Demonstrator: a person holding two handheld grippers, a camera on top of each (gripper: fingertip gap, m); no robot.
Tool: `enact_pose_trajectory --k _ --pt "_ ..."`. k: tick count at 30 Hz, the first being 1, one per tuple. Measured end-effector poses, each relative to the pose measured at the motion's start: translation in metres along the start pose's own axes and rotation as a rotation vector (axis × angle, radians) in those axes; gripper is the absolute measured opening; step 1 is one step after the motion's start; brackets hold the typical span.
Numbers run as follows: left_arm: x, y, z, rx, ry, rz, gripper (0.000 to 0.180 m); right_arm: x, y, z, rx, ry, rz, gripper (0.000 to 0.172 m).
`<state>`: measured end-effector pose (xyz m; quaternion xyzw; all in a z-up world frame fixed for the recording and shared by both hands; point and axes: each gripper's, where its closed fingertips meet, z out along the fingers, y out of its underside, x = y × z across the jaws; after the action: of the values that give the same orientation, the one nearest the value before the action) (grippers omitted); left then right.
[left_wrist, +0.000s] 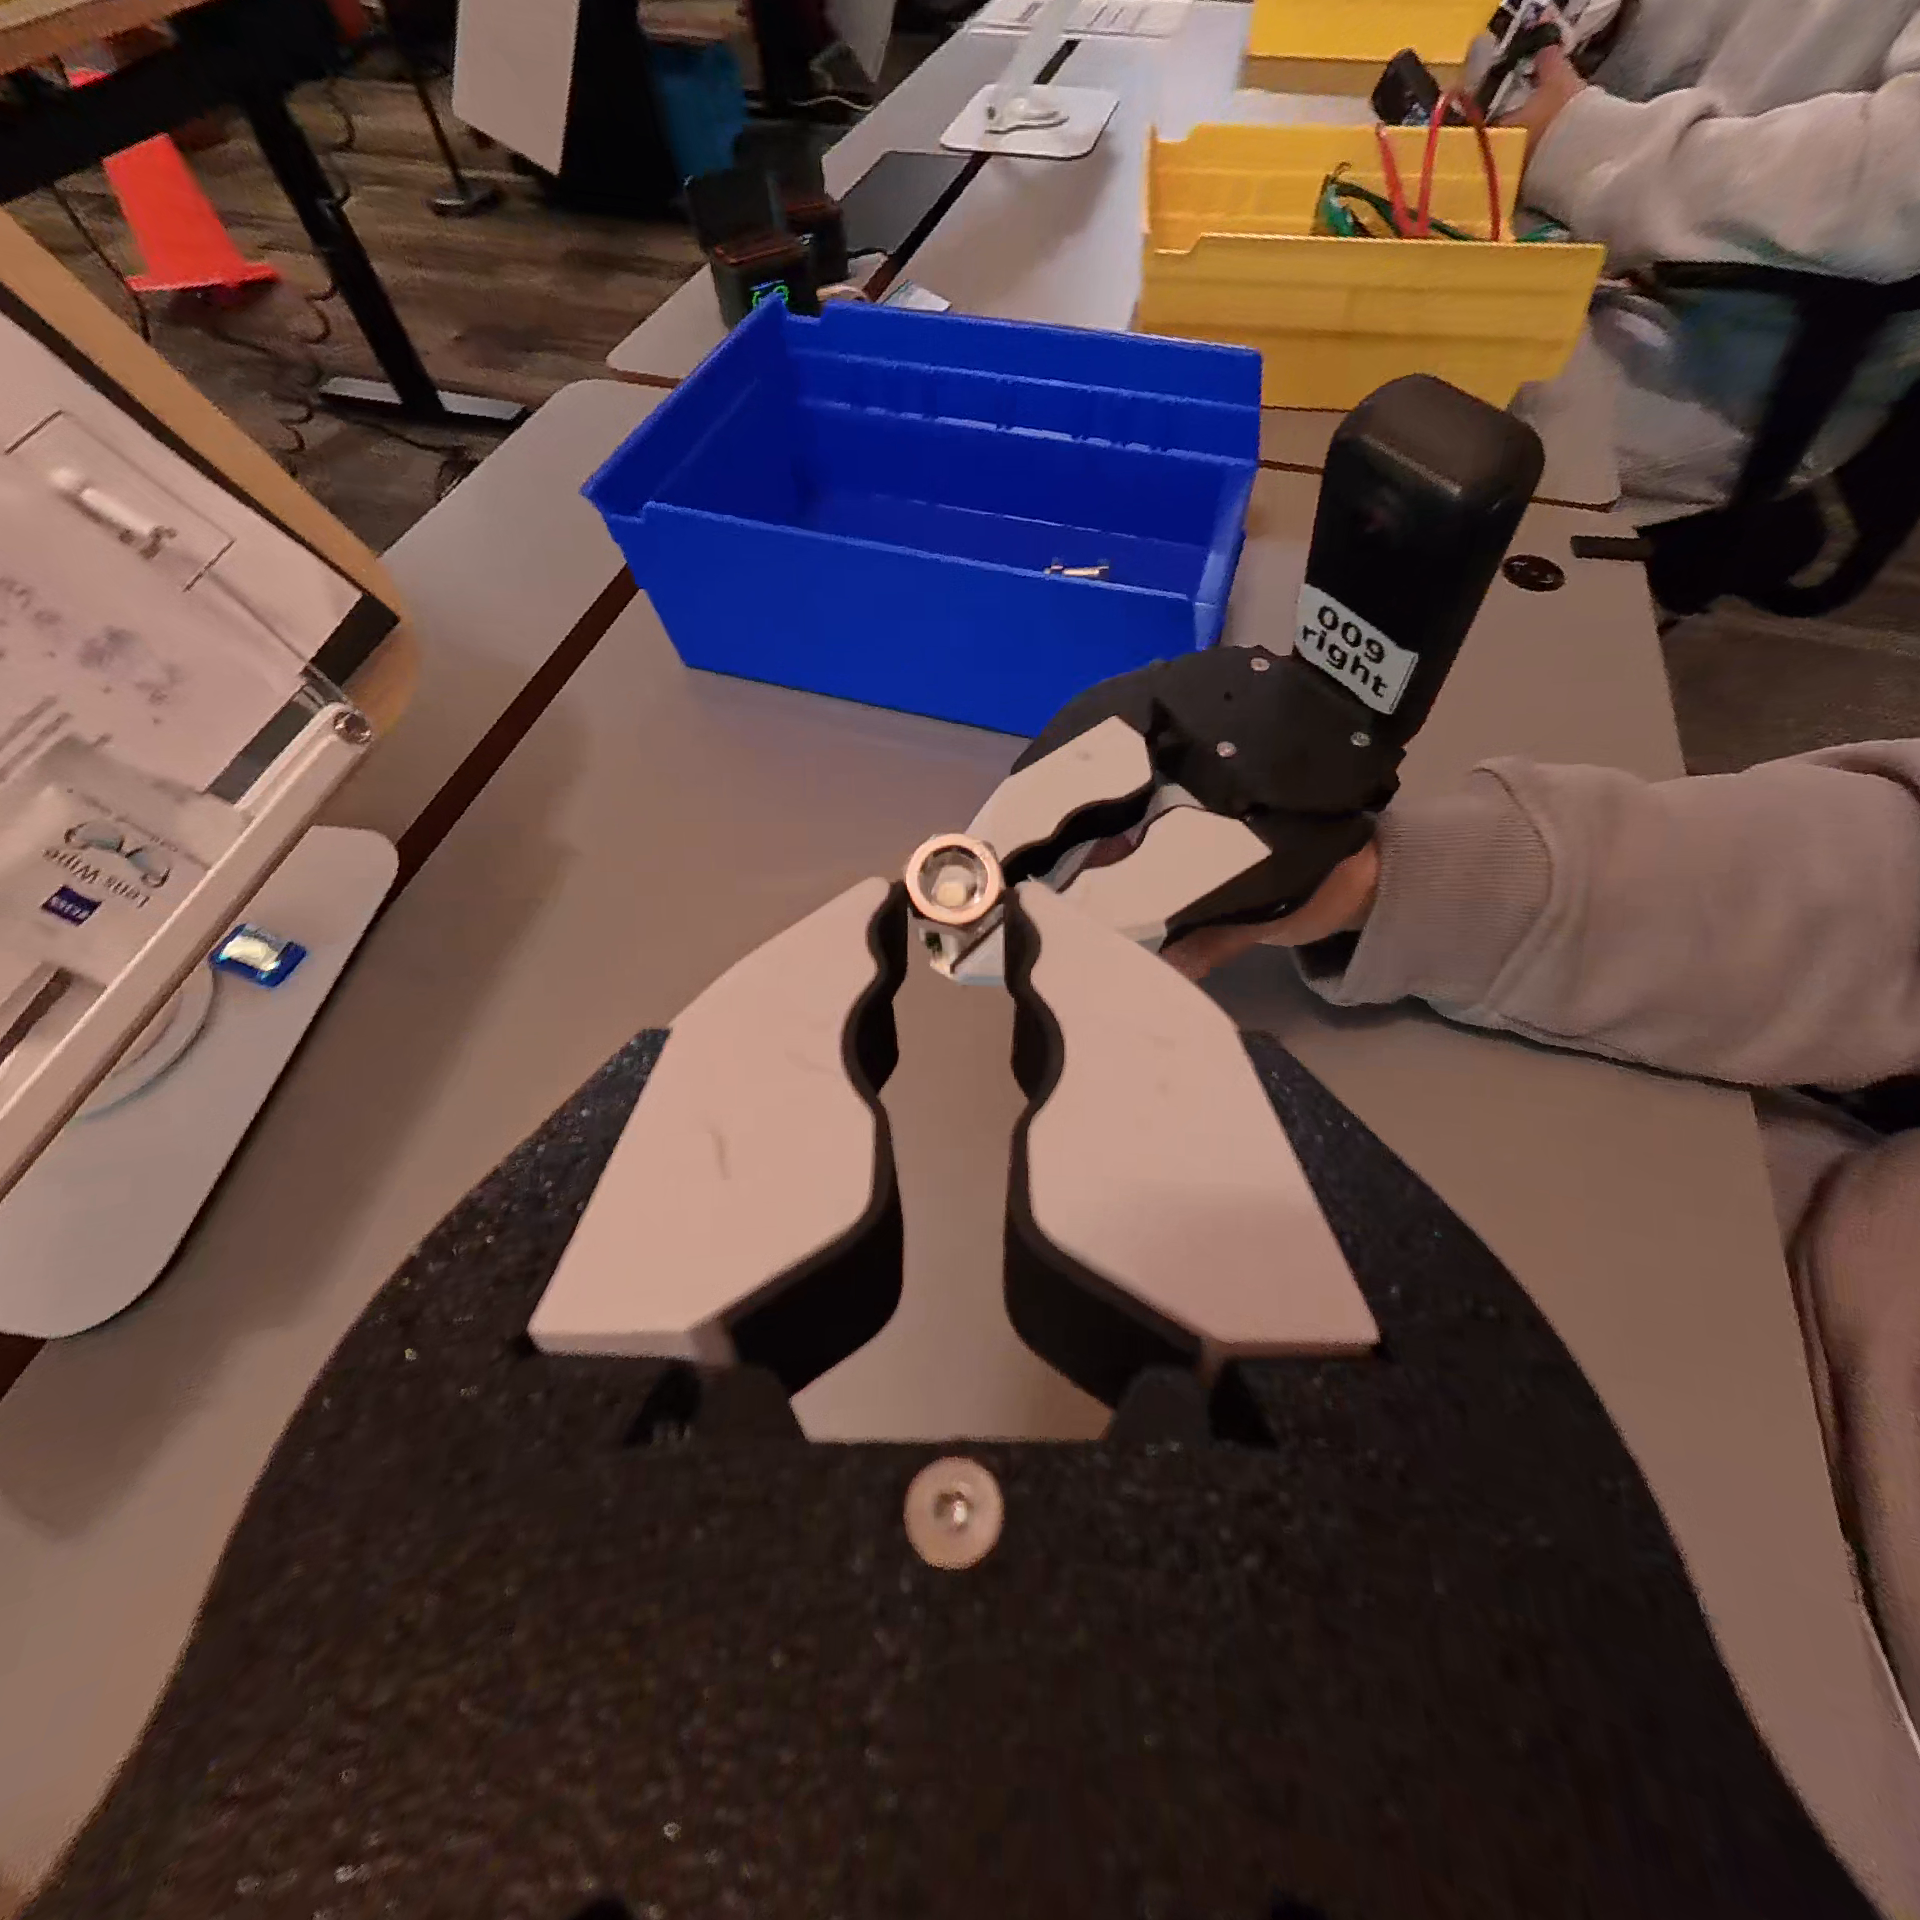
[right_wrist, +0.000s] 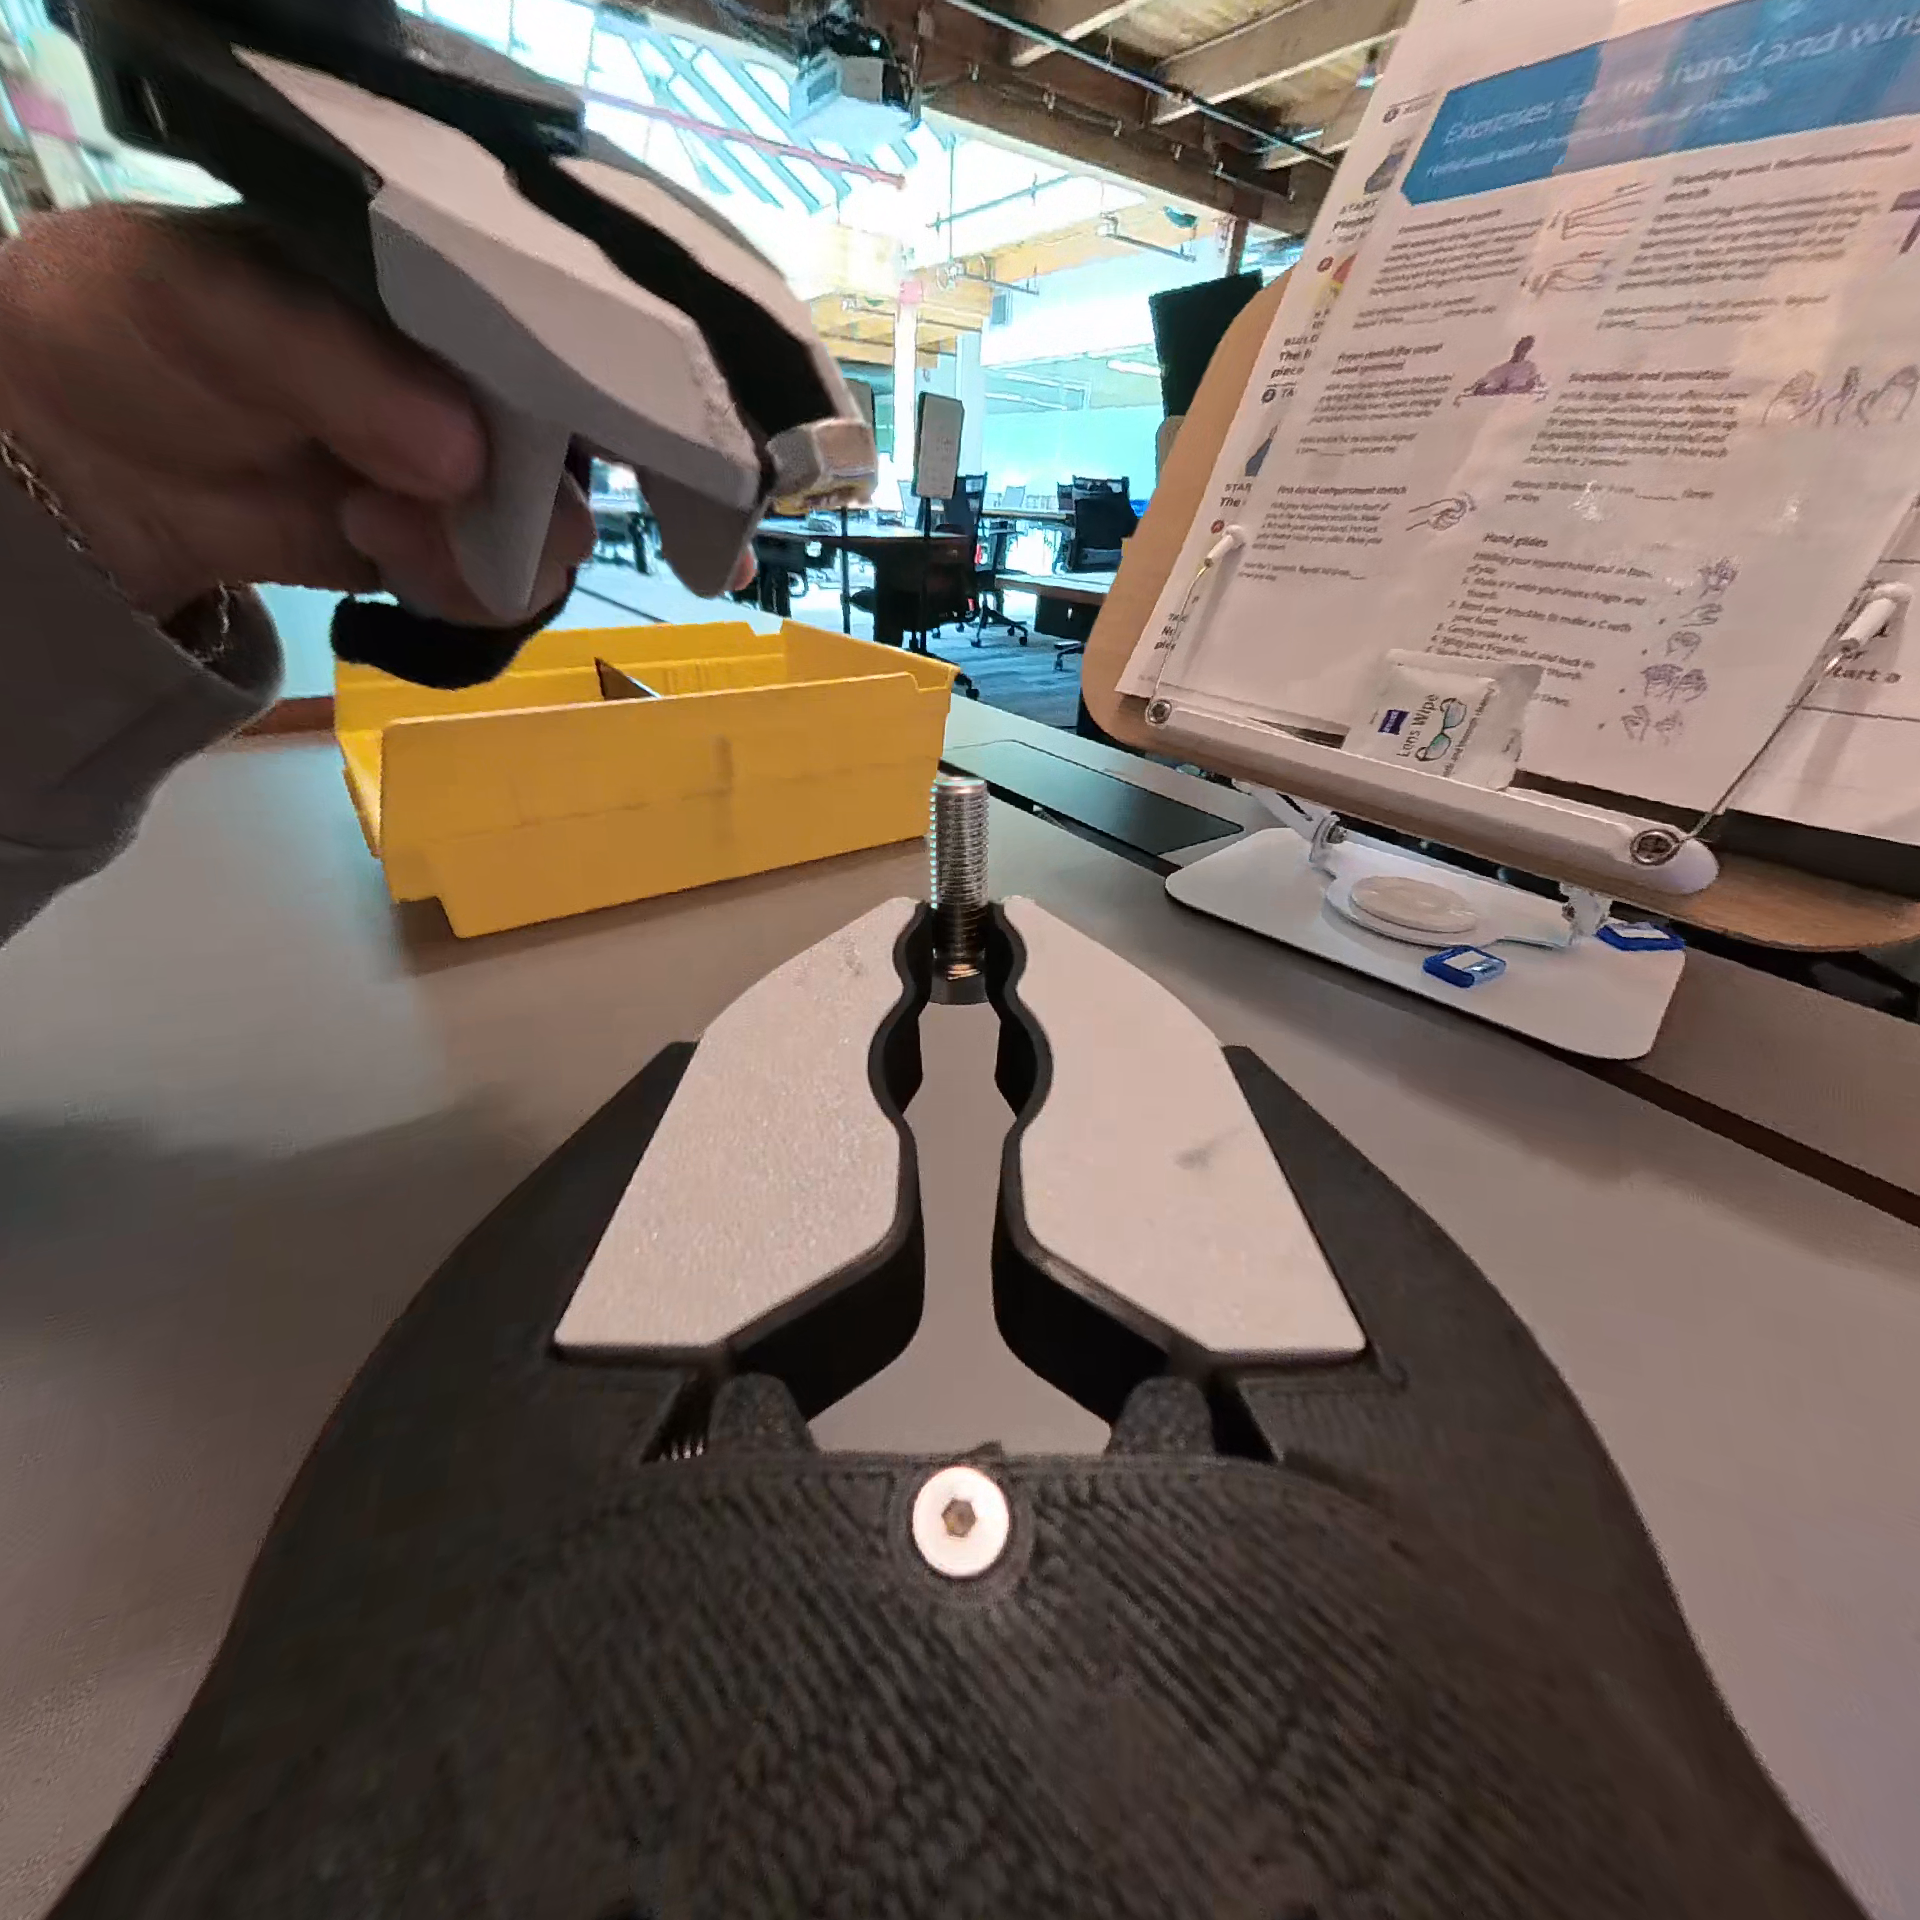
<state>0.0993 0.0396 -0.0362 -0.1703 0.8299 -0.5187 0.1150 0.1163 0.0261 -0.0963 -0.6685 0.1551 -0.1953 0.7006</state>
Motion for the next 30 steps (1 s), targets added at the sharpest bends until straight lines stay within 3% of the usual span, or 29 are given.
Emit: enact_pose_trajectory --k 12,30 --pt "0.012 0.015 -0.006 -0.075 0.095 0.053 0.017 -0.019 0.0 0.007 0.002 -0.042 -0.05 0.009" --pt "0.011 0.046 0.008 -0.222 0.119 0.071 0.017 -0.036 0.006 0.012 -0.032 -0.116 -0.06 0.009"
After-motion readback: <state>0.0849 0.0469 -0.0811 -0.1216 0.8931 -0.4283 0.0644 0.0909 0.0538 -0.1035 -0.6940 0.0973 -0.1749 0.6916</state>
